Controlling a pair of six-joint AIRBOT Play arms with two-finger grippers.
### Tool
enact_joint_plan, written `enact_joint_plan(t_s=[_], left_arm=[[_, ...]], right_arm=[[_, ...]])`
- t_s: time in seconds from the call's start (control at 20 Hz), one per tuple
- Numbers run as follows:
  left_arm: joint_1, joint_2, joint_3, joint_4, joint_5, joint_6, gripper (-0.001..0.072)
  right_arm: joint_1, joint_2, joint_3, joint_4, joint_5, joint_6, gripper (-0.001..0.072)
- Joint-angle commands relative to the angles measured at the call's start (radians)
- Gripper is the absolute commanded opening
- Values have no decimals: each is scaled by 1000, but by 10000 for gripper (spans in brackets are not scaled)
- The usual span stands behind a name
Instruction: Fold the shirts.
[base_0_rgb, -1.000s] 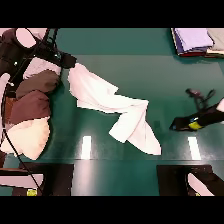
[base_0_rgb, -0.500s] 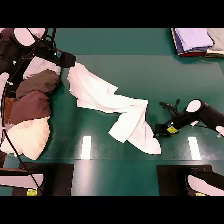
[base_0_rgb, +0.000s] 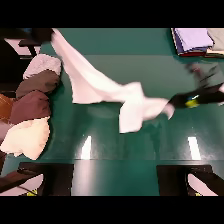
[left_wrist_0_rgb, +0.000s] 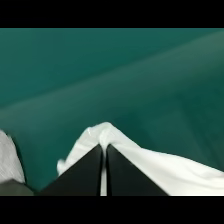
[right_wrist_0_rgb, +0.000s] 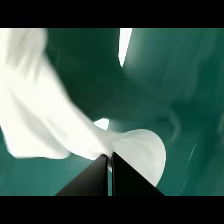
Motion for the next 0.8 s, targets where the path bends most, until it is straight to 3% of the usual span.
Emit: enact_joint_plan(t_s=[0.0,0.15,0.4,0.6,0.75], left_arm=[[1,193,87,18,94,0,23],[1,310,146,13,98,0,23],[1,405,150,-16,91,-1,23],[0,362,149,-60,-50,-19,23],[0,270,149,-111,-150,-19,23]], right_arm=[[-145,145,296,-18,0,7,11],[-225,206,512,-18,0,7,11],[-312,233,695,-16,14,8,11],[-299,156,741,-2,122,23,11],[-186,65,675,18,143,29,11]])
